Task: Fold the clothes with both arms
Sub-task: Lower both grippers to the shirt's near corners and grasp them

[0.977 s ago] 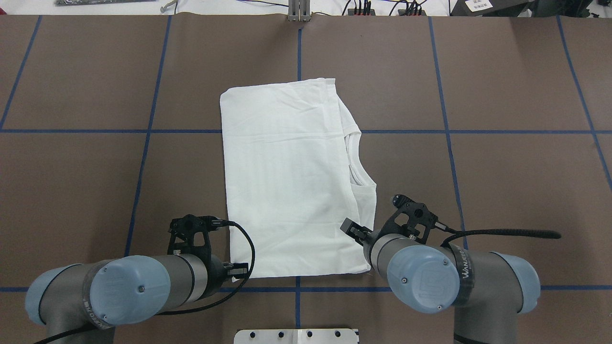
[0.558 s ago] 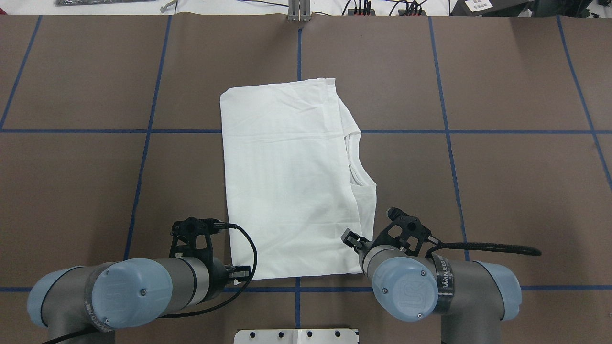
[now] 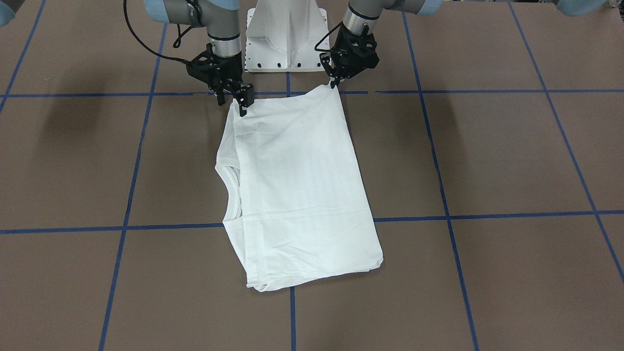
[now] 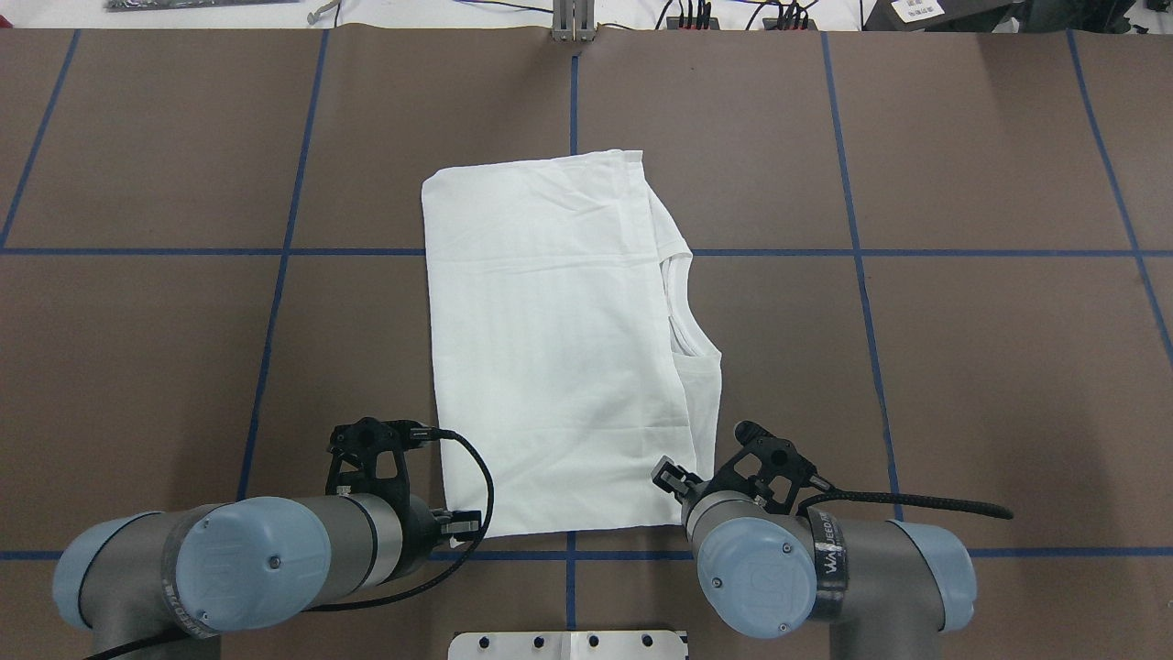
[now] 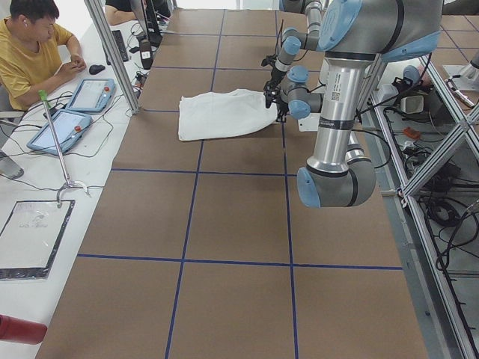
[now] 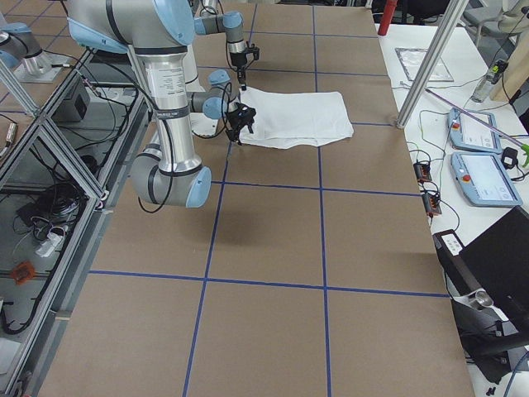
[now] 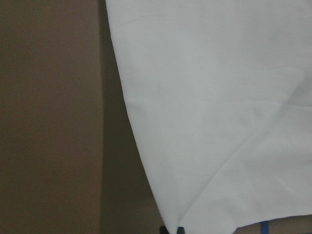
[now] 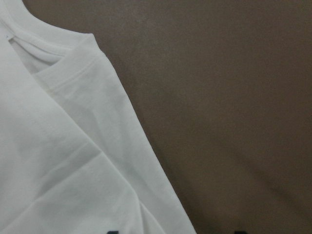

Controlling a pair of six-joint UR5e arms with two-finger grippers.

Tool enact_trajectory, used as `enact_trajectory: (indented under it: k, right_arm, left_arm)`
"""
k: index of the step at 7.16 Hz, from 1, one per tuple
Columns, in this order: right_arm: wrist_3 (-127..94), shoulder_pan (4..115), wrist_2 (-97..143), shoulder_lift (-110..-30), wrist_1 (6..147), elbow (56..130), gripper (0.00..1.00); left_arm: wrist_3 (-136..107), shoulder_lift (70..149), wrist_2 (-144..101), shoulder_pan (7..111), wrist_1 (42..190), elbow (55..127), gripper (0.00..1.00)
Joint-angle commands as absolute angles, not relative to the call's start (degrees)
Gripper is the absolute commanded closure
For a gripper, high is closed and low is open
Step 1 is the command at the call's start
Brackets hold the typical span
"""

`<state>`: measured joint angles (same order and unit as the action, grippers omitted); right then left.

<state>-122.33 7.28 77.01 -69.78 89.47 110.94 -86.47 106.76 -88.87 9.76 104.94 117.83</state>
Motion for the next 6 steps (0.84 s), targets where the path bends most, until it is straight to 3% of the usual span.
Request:
enact_trajectory:
  k: [1, 2, 4, 5, 6]
  right_arm:
    - [-123.13, 7.12, 76.03, -67.94, 89.47, 109.25, 0.32]
    - [-123.13, 7.21, 76.03, -67.94, 89.47, 109.25, 0.5]
    - [-123.13, 6.94, 75.5, -67.85, 91.83, 109.42, 0.68]
    - [-123.13, 7.03, 75.5, -67.85, 92.19, 109.77, 1.0]
    - [-123.13, 7.03, 75.5, -67.68, 92.98, 110.38, 1.0]
  left_arm:
    - [-86.48, 106.7, -88.86, 9.76, 104.94, 117.77, 1.0]
    - [-86.48, 106.7, -88.86, 9.76, 104.94, 117.86, 1.0]
    - [-86.48, 106.79, -88.86, 9.76, 104.94, 117.77, 1.0]
    - [-86.48, 106.79, -88.86, 9.76, 104.94, 117.77, 1.0]
    - [-86.48, 106.79, -88.86, 9.76, 104.94, 117.77, 1.0]
